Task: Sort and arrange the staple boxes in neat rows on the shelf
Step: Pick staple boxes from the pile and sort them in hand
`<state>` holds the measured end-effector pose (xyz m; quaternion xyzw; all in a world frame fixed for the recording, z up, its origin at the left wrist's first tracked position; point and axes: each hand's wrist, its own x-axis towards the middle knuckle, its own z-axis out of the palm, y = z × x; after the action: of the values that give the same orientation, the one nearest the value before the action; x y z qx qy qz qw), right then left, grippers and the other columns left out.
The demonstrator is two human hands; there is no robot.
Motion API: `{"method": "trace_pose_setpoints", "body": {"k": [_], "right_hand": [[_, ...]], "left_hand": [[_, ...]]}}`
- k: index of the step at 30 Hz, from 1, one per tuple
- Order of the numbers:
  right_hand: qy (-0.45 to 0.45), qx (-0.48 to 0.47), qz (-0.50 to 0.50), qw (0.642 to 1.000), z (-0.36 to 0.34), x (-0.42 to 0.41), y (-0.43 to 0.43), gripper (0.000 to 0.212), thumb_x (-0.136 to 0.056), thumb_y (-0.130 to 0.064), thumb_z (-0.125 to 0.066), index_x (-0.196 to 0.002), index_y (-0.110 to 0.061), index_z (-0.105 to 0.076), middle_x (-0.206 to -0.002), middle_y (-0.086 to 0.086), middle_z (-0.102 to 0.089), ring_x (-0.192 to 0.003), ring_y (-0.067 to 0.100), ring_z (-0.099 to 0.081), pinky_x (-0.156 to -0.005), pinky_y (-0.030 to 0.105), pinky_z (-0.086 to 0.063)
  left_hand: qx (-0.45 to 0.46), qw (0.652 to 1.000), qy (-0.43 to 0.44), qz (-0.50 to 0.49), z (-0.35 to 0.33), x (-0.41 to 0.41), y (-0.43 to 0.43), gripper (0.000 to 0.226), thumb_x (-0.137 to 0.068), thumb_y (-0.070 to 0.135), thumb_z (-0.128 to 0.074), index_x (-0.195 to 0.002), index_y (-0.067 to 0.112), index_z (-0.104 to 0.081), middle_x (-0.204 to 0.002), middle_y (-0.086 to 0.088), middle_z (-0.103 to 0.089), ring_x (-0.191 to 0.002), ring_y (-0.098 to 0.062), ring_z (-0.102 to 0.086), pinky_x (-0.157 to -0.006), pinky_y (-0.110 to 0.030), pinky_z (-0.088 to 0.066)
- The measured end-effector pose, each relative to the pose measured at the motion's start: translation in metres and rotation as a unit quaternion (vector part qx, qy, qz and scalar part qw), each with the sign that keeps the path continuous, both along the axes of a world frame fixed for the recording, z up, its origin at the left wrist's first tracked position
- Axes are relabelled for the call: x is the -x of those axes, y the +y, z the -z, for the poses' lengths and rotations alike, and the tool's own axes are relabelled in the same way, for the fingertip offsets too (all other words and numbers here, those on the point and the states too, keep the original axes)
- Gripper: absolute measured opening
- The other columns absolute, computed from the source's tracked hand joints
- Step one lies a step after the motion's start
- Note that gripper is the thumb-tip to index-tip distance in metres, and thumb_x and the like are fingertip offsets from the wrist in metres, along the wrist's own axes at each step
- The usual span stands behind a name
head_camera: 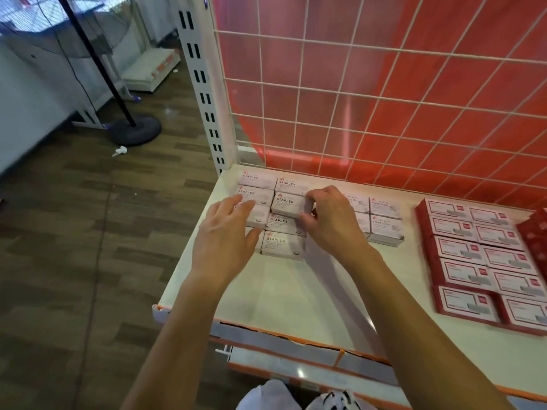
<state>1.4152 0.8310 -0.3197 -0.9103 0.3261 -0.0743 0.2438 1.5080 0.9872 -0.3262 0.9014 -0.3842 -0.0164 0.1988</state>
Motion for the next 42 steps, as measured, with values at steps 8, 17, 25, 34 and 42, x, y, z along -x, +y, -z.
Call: {"method": "trace_pose_setpoints", "body": {"k": [8, 17, 25, 34, 42], "right_hand": [[-0.026, -0.002, 0.016, 1.000, 0.008, -0.003, 0.001, 0.037, -0.088, -0.021, -0.063, -0.122, -0.009, -0.056, -0.120, 0.005, -0.048, -0.102, 0.021, -0.053, -0.087, 0.023, -0.035], [-0.078, -0.003, 0.039, 0.996, 0.017, -0.007, 0.003, 0.031, -0.087, -0.016, -0.064, -0.117, -0.011, -0.058, -0.117, 0.007, -0.051, -0.094, 0.022, -0.055, -0.087, 0.030, -0.045], [-0.080, -0.004, 0.045, 0.996, 0.019, -0.007, 0.007, 0.027, -0.088, -0.018, -0.063, -0.114, -0.011, -0.060, -0.117, 0.005, -0.051, -0.101, 0.022, -0.052, -0.091, 0.032, -0.046], [-0.079, 0.015, 0.056, 0.995, 0.008, 0.005, 0.006, 0.032, -0.091, -0.022, -0.058, -0.123, -0.014, -0.057, -0.125, 0.004, -0.051, -0.114, 0.020, -0.046, -0.093, 0.026, -0.036], [-0.076, 0.082, 0.066, 0.992, 0.001, 0.035, 0.004, 0.037, -0.089, -0.023, -0.060, -0.125, -0.015, -0.057, -0.130, 0.001, -0.054, -0.121, 0.021, -0.041, -0.101, 0.028, -0.033]], "left_hand": [[0.010, 0.999, 0.044, -0.019, 0.003, -0.006, -0.006, 0.054, -0.091, 0.035, -0.059, -0.140, 0.022, -0.041, -0.142, -0.002, -0.043, -0.127, -0.021, -0.040, -0.100, -0.036, -0.041], [0.020, 0.998, 0.056, -0.018, 0.005, -0.011, -0.010, 0.055, -0.089, 0.034, -0.063, -0.139, 0.022, -0.043, -0.137, 0.001, -0.048, -0.121, -0.019, -0.046, -0.099, -0.033, -0.040], [0.013, 0.999, 0.047, -0.010, 0.007, -0.014, -0.010, 0.053, -0.087, 0.035, -0.065, -0.134, 0.019, -0.047, -0.131, 0.001, -0.052, -0.116, -0.019, -0.050, -0.096, -0.032, -0.041], [0.015, 0.999, 0.008, -0.029, -0.009, -0.004, -0.017, 0.050, -0.092, 0.036, -0.055, -0.137, 0.017, -0.044, -0.145, -0.003, -0.042, -0.130, -0.022, -0.038, -0.100, -0.036, -0.039], [-0.006, 0.999, -0.016, 0.051, -0.016, 0.033, -0.060, 0.054, -0.093, 0.041, -0.053, -0.142, 0.023, -0.038, -0.149, 0.000, -0.037, -0.139, -0.022, -0.028, -0.113, -0.039, -0.029]]}}
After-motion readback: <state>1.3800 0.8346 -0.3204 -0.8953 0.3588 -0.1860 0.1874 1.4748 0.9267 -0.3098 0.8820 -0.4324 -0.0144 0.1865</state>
